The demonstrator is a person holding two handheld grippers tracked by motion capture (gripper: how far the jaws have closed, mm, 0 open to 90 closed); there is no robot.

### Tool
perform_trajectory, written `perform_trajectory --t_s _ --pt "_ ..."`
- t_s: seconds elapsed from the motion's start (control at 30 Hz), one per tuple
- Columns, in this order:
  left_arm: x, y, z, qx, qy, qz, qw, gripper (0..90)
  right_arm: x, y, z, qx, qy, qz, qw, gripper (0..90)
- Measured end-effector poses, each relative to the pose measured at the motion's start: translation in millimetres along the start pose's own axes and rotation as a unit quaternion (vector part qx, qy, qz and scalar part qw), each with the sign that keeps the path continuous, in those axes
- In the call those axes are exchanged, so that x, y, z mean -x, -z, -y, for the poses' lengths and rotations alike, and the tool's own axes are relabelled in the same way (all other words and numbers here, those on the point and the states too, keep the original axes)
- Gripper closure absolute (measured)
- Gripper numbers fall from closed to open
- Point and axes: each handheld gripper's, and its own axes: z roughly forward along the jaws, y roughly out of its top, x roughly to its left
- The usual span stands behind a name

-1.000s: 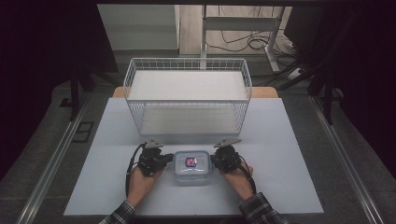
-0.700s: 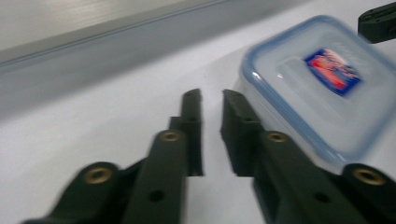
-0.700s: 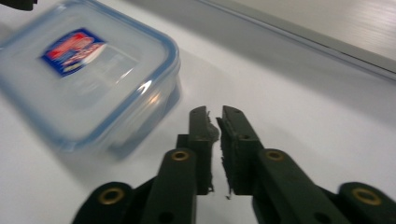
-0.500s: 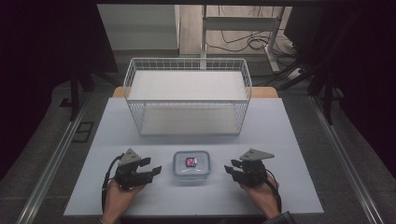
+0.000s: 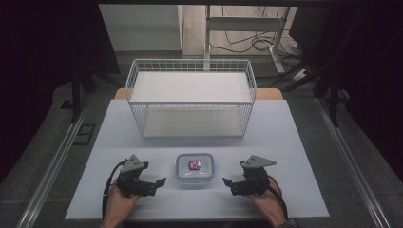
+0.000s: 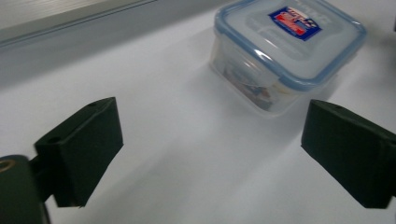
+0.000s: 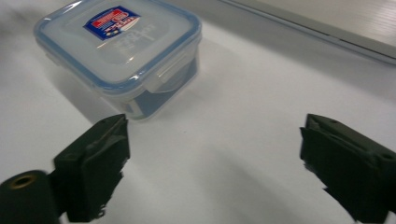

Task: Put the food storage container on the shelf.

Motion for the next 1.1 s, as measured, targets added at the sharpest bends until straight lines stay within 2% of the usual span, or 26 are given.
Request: perform_trajectory --t_s 0.13,0.23,0.4,0.53,0.57,0.73,0.77,0.87,0.9,1.0,1.1 --pt "0.3 -5.7 -1.4 0.008 -0.009 0.000 0.9999 3.6 -1.5 -2.6 -1.9 -0.006 0.012 -0.011 0.9999 6.5" --pt "2.3 -7.9 -9.7 0.006 -0.009 0.003 0.9999 2.8 -3.2 -3.8 -6.1 -0.009 0.024 -0.007 0.9997 7.0" --pt "3.2 -13.0 -19.9 0.006 -0.001 0.017 0.9998 1.6 -2.4 -6.4 -12.6 -0.005 0.025 -0.016 0.9995 7.3" --pt "3.1 -19.8 -29.2 0.009 0.011 0.038 0.9992 1.2 -2.7 -9.7 -19.8 0.006 0.014 -0.024 0.9996 6.3" --pt "4.0 -25.1 -34.0 0.005 0.011 0.039 0.9992 1.2 -3.9 -12.6 -23.6 0.006 -0.001 -0.028 0.9996 4.0" --pt "6.1 -35.2 -42.8 -0.005 0.003 0.046 0.9989 3.4 -8.1 -19.5 -31.0 0.004 -0.021 -0.035 0.9992 0.5" --pt "6.6 -38.3 -45.5 -0.008 0.001 0.049 0.9988 3.7 -9.6 -24.1 -35.4 -0.001 -0.029 -0.044 0.9986 0.0" --pt "7.3 -47.1 -53.2 -0.011 -0.003 0.053 0.9985 4.8 -11.4 -29.1 -40.5 -0.005 -0.024 -0.044 0.9987 0.0" --pt "7.2 -53.8 -56.0 -0.014 0.000 0.059 0.9982 4.8 -13.0 -35.2 -45.9 -0.011 -0.024 -0.051 0.9983 0.3" --pt "7.1 -60.8 -55.0 -0.021 0.005 0.066 0.9976 4.8 -14.4 -43.7 -50.4 -0.018 -0.028 -0.061 0.9976 0.4" --pt "7.2 -70.3 -48.5 -0.040 0.010 0.080 0.9960 4.0 -15.8 -55.0 -51.4 -0.028 -0.025 -0.065 0.9972 0.3"
